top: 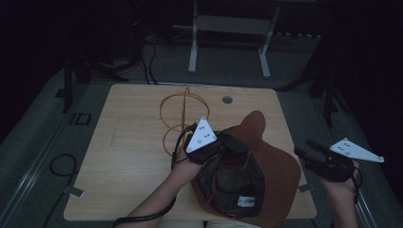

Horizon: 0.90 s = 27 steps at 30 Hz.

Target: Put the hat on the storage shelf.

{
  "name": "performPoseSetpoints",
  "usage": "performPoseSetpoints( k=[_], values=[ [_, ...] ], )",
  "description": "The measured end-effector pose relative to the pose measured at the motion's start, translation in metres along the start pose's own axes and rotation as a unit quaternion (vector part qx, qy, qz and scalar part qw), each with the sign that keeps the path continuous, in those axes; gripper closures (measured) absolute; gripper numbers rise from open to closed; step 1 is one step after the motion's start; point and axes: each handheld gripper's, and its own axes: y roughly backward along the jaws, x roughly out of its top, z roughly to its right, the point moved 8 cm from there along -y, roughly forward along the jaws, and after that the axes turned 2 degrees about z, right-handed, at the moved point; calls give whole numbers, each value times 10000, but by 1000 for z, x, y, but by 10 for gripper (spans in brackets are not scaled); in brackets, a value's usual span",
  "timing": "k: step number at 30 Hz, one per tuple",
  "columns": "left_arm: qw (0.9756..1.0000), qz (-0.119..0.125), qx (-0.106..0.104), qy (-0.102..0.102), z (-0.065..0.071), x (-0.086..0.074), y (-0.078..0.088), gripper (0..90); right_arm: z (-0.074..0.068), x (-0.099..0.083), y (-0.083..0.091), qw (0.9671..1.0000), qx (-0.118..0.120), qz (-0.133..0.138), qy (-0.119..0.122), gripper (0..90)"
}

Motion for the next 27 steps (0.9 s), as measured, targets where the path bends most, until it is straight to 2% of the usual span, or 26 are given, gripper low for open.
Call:
performPoseSetpoints(
  k=[1,3,4,6,7,9,12,13,14,16,20,23,27],
  values=[
    [9995,221,-226,-11,3,4,4,859,-6,0,-3,9999,153,-4,50,472],
    [9986,414,-309,-112,5,9,10,859,-20,0,-8,9990,437,18,134,481],
    [9979,496,-415,-95,6,10,12,859,-29,1,-11,9978,636,47,198,484],
    [9970,609,-484,-59,6,11,15,859,-48,4,-17,9946,976,70,334,485],
    [9964,648,-547,-18,7,11,16,859,-59,5,-19,9916,1237,89,367,484],
    [9955,683,-661,13,9,8,18,859,-79,9,-24,9864,1569,133,462,482],
    [9939,688,-866,3,15,3,19,859,-106,15,-29,9761,2093,200,551,464],
    [9938,691,-871,-23,16,2,19,859,-115,16,-31,9716,2282,213,594,454],
    [9942,661,-851,-48,18,0,17,858,-123,17,-33,9688,2383,212,643,445],
    [9942,645,-856,-47,20,-2,15,858,-137,18,-35,9610,2657,241,726,435],
    [9941,674,-844,-57,25,-4,11,857,-154,21,-39,9513,2974,336,739,424],
    [9947,610,-806,-206,30,-6,7,857,-161,23,-40,9487,3048,429,729,409],
    [9946,603,-827,-196,35,-7,3,856,-166,28,-40,9475,3036,612,789,435]
  ],
)
